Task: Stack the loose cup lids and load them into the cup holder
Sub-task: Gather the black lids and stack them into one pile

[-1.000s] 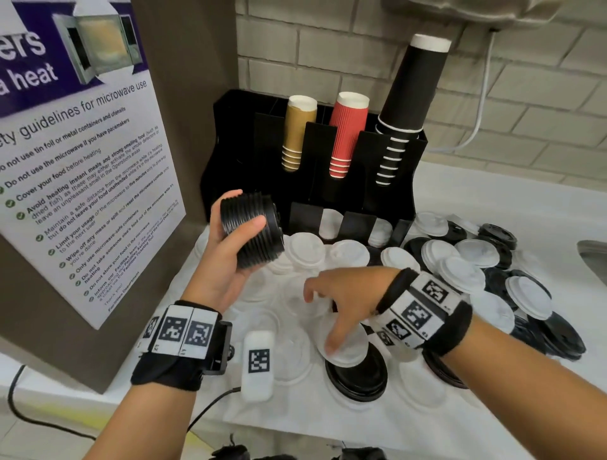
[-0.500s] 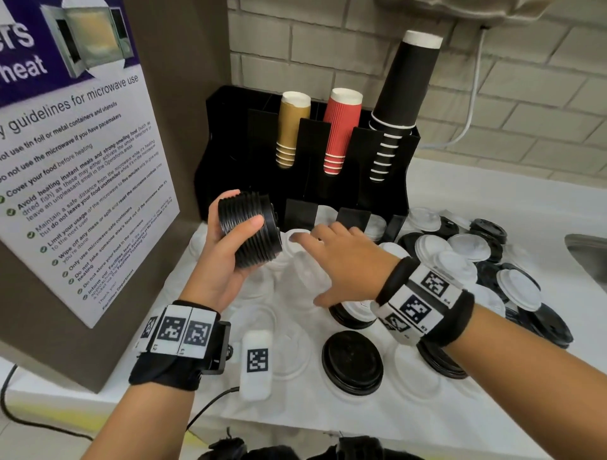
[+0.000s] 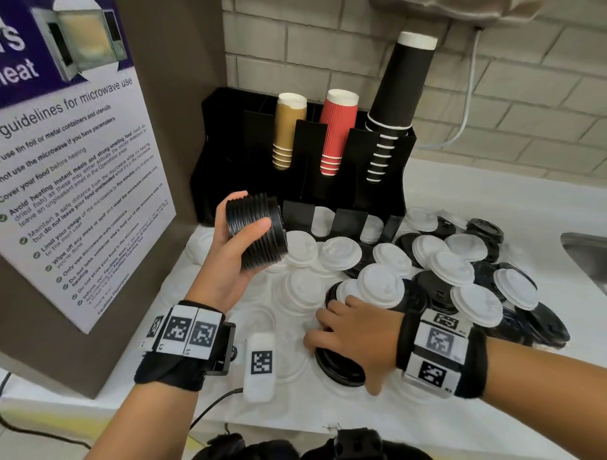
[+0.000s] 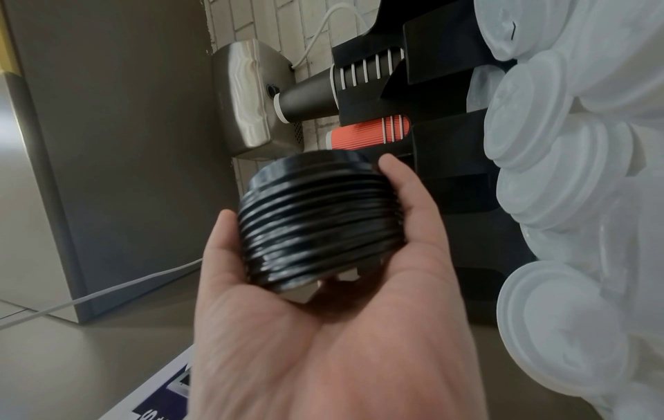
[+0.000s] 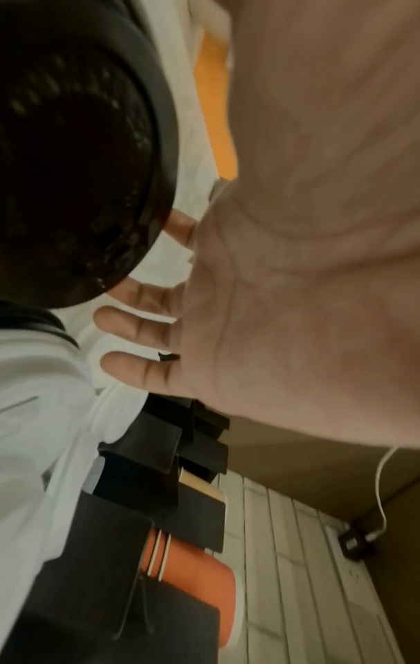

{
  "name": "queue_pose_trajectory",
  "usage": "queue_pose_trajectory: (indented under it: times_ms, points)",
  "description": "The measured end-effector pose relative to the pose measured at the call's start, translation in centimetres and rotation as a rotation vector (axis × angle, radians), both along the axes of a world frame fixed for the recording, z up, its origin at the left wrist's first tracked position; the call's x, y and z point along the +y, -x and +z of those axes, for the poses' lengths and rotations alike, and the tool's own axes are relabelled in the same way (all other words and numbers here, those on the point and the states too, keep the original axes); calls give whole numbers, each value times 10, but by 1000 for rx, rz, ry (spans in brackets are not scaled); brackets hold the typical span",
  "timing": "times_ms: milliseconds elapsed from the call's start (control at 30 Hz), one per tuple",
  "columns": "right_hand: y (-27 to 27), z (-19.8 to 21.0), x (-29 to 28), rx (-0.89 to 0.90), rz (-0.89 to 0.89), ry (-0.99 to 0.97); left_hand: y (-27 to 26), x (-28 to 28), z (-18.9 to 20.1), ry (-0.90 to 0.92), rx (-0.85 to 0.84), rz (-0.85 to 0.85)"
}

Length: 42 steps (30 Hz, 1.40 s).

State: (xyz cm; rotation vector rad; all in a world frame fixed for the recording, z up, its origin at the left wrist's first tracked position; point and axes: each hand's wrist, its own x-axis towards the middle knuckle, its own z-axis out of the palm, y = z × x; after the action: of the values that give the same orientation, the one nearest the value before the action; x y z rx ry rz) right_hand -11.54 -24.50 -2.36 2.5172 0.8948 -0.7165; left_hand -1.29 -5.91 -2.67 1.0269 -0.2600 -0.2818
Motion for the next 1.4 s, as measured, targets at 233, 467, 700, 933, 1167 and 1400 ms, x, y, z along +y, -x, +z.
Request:
queue_pose_trajectory:
  times_ms: [233, 467, 700, 933, 1167, 1400]
  points:
    - [-28, 18, -10, 74, -317, -562, 0, 1, 1, -16, -8, 16]
    - [-52, 35, -13, -16, -543, -1169, 2, -3, -1, -16, 6, 1]
    - [-59, 46, -5, -51, -612, -1460, 6, -11, -2, -10, 1, -98]
    - [-59, 52, -9, -15, -626, -1455, 9, -12, -2, 4, 21, -157]
    - [-55, 53, -5, -29, -617, -1499, 14, -14, 0, 83, 52, -139]
    - [-57, 65, -4, -68, -648, -1481, 18, -16, 0, 189, 184, -209]
